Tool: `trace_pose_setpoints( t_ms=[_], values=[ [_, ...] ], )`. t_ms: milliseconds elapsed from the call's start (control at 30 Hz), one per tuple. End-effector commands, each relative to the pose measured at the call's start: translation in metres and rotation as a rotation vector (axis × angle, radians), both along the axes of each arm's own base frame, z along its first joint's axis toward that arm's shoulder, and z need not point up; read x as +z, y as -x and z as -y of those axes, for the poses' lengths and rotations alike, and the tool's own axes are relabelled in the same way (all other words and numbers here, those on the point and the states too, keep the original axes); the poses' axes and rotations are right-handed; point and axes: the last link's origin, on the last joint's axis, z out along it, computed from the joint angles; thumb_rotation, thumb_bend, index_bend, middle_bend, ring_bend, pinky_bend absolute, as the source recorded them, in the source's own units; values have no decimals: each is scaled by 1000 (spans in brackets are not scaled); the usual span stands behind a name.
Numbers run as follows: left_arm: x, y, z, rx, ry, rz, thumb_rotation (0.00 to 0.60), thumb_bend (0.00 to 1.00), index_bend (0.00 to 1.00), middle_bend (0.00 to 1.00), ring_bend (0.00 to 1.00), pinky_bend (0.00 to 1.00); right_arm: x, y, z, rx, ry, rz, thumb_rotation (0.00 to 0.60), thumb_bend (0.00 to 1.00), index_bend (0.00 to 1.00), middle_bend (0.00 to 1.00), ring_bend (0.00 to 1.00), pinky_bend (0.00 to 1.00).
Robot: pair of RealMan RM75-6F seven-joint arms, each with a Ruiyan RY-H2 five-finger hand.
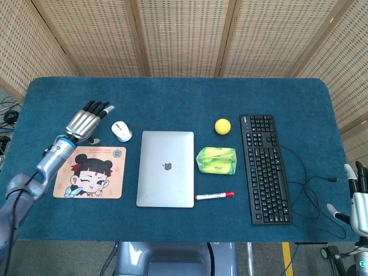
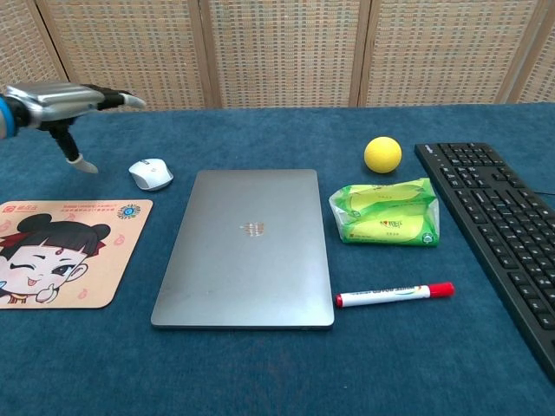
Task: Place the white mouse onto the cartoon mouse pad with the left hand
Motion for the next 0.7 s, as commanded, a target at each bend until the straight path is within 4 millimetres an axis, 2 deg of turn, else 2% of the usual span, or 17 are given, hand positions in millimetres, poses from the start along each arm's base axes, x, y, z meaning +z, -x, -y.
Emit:
trace_pose_setpoints(
  t_ms=[33,267,567,700],
  values=[
    [-30,-25,-9,-47,88,-92,600,50,0,0,0,38,-1,4,3,-18,-2,-4,600,0,0,0,0,0],
    [-46,-39,-17,-77,119,-214,600,66,8,0,0,57,1,14,8,-58,7,-3,600,0,0,0,0,0],
    [-49,-41,-22,-62,113,-279,600,87,69,0,0,85,1,18,9,-75,5,1,600,0,0,0,0,0],
    [-52,-42,-24,-45,112,-293,600,109,111,20,39,131,1,19,10,-78,7,-1,600,0,0,0,0,0]
  ],
)
